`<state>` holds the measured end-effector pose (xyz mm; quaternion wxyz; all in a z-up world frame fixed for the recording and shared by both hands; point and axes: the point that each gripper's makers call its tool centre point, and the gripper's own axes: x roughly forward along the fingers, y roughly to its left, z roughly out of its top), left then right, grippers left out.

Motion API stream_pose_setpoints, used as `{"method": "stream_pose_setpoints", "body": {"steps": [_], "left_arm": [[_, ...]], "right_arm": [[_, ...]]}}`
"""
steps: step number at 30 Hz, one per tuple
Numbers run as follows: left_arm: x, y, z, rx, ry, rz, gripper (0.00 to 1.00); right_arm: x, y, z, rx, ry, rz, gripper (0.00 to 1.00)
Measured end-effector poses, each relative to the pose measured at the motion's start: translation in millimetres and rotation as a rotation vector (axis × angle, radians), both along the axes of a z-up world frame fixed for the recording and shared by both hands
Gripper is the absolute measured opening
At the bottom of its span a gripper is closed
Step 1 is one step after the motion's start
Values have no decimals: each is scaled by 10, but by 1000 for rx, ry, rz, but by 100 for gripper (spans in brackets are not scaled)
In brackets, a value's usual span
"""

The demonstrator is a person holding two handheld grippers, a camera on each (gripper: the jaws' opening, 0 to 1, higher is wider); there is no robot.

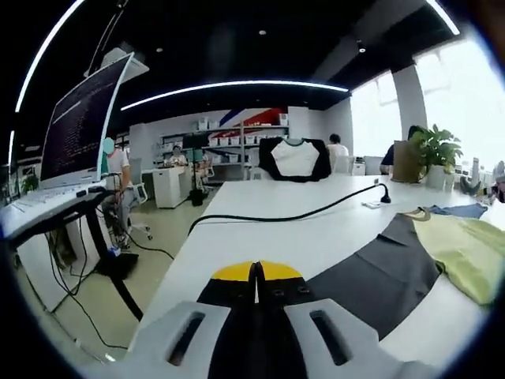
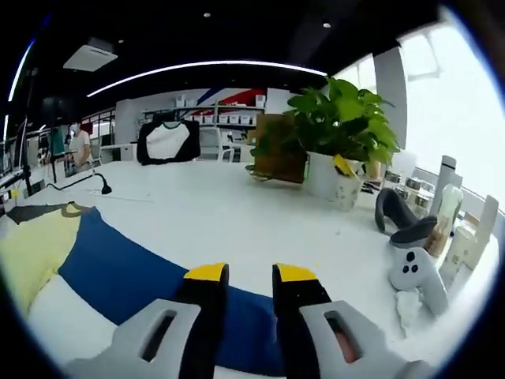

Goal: Fold the garment on the visible template until the final outline fits inside the template.

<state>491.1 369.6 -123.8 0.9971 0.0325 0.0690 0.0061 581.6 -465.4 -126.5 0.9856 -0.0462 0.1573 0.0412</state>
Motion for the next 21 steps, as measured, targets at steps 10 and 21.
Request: {"method": "stream_pose_setpoints", "body": {"steps": [10, 21], "left_arm": [[-496, -381, 396, 103, -95, -71, 41], [-757, -521, 633, 102, -185, -50, 89]], "right_arm": [[-59, -74, 200, -29, -66, 6, 47], [-118, -227, 197, -99, -58, -23, 76]]}}
